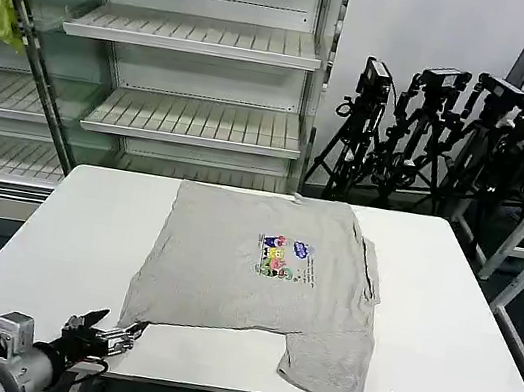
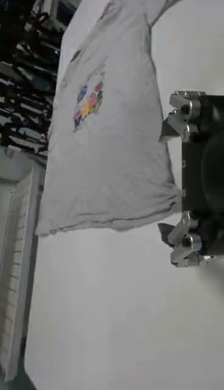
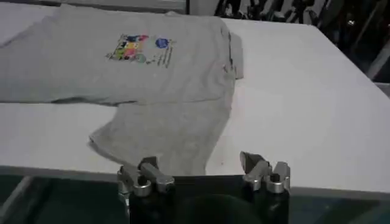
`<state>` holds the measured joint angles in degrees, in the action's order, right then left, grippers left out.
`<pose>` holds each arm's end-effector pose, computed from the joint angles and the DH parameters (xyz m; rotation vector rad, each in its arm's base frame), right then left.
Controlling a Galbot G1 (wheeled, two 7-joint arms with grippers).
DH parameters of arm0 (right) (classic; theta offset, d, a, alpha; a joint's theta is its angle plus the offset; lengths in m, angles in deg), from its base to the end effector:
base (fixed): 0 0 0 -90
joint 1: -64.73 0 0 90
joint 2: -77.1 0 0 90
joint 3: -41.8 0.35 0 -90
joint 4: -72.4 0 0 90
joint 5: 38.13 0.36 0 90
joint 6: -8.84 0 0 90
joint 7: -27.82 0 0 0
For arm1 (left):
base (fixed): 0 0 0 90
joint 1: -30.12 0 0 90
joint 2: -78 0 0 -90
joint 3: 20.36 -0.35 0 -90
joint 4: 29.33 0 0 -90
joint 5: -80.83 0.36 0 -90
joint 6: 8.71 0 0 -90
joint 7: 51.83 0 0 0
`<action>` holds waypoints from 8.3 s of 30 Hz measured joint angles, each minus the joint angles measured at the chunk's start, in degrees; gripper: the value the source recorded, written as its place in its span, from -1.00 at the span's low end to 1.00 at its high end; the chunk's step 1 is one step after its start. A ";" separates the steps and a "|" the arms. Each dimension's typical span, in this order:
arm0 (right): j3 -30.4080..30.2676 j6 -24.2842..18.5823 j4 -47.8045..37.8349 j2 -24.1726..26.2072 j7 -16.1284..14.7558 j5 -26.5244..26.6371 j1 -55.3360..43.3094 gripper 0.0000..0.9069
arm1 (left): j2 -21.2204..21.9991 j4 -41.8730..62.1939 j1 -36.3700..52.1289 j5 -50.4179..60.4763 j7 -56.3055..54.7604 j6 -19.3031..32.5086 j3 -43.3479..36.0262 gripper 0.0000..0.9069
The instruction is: Fold and organize the clothes.
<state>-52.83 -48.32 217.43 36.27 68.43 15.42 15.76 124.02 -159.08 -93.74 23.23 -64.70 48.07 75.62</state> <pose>0.1233 -0.0307 -0.1716 0.1438 -2.4603 0.0982 0.1917 0.1039 -0.2083 -0.3350 -2.4740 0.1586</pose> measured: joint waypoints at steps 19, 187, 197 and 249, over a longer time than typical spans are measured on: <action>-4.24 -0.77 -4.79 -1.29 -1.13 -2.13 -3.44 1.00 | 0.23 4.30 3.35 2.29 1.09 0.30 -4.04 1.00; -20.29 -11.03 -37.70 2.53 -17.42 -12.61 -51.22 1.00 | 0.64 25.80 35.44 10.48 7.66 3.24 -15.59 1.00; -10.80 -8.81 -26.26 5.53 -15.23 -9.97 -35.25 1.00 | -0.30 18.99 28.34 7.06 6.18 1.34 -13.29 1.00; -14.00 -12.97 -34.01 -6.70 -19.76 -17.81 -33.58 -0.80 | 2.01 21.81 27.44 11.13 9.56 1.36 -15.49 -0.62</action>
<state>-66.82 -61.29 183.41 29.57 48.67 -2.38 -17.82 126.03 -137.27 -66.31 34.36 -55.14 49.44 60.13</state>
